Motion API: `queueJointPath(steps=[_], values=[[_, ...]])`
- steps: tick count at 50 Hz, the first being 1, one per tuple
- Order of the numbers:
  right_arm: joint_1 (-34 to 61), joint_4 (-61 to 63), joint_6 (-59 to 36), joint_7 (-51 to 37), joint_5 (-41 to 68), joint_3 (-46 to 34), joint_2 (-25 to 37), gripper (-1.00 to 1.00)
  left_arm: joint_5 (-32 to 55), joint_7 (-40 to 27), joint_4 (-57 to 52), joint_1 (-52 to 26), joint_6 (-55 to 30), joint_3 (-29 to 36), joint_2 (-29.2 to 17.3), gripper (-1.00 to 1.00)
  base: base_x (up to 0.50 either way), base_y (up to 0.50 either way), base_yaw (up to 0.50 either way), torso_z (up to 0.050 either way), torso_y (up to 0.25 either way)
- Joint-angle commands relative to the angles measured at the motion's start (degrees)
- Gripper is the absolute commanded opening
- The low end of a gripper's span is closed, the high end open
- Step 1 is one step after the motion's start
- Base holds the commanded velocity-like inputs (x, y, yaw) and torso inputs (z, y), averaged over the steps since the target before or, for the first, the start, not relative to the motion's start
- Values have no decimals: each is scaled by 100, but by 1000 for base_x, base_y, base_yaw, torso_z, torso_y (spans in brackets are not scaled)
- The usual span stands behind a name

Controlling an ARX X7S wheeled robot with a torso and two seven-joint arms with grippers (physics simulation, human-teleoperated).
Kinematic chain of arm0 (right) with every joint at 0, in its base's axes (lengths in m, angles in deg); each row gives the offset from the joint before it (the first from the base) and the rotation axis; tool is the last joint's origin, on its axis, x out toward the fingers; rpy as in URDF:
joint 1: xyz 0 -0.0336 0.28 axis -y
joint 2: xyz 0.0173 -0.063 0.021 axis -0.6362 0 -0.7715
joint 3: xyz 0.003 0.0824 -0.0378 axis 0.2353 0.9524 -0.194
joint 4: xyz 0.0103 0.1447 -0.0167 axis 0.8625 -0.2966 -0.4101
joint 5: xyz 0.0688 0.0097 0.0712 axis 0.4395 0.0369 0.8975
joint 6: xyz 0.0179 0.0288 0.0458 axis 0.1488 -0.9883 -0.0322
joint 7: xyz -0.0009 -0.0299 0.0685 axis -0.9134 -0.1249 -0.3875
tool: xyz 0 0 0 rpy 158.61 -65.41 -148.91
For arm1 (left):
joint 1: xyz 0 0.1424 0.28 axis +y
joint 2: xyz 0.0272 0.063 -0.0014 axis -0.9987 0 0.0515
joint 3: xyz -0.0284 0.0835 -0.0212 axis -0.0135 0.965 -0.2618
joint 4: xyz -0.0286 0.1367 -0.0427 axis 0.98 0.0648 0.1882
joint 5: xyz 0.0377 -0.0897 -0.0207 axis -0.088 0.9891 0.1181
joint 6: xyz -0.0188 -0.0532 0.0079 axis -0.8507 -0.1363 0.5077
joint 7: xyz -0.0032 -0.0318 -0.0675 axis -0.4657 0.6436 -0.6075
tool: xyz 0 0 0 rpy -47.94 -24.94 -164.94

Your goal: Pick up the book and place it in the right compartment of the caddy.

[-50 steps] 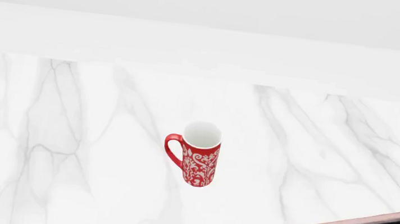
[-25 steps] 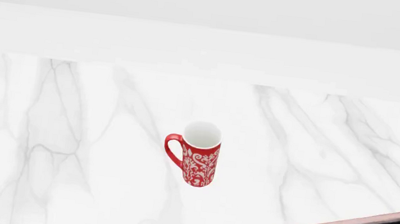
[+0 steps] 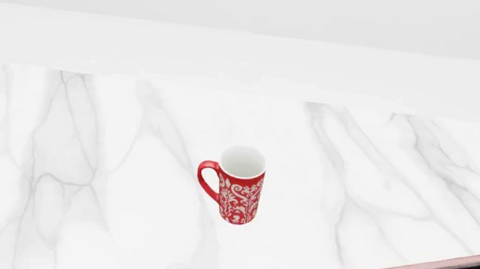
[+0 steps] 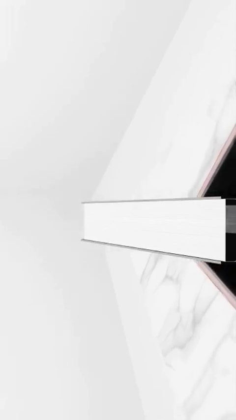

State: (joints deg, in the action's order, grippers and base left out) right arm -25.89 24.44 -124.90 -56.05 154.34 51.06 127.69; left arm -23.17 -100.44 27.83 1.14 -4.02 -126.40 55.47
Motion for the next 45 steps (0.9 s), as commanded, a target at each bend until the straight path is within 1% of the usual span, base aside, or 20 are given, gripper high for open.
queueJointPath(steps=[1,15,37,45], values=[[17,-164,161,263,-457,187,-111,-100,-115,99,27,10,58,-114,110,100,0,0,0,0,0],[-155,-175,259,397,-761,123,-132,-100,-135,84,70,29,108,-76,126,100,0,0,0,0,1],[-321,-416,481,774,-1265,-411,-303,-100,-128,73,80,61,145,-75,131,100,0,0,0,0,1],[-348,-432,525,813,-1295,-442,-317,-100,-115,64,63,67,133,-84,125,100,0,0,0,0,1]])
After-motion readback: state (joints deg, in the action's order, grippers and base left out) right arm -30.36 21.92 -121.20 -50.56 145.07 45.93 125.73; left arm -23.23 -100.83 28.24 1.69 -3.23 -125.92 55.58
